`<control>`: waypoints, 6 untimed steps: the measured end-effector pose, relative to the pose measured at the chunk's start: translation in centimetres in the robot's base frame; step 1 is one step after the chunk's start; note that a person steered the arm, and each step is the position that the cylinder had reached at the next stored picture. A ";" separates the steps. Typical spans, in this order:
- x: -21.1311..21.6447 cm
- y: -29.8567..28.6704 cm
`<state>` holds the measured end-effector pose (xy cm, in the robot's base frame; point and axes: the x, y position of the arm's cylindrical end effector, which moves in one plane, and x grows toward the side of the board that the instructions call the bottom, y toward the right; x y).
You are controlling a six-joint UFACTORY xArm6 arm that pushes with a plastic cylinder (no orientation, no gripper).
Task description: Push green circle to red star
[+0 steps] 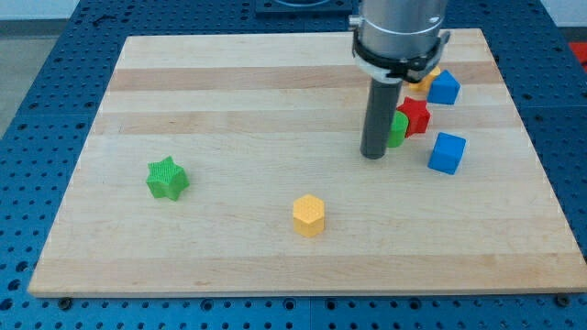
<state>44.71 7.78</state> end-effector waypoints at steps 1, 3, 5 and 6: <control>0.0 -3.8; -2.8 -4.9; -3.4 1.8; -3.4 4.2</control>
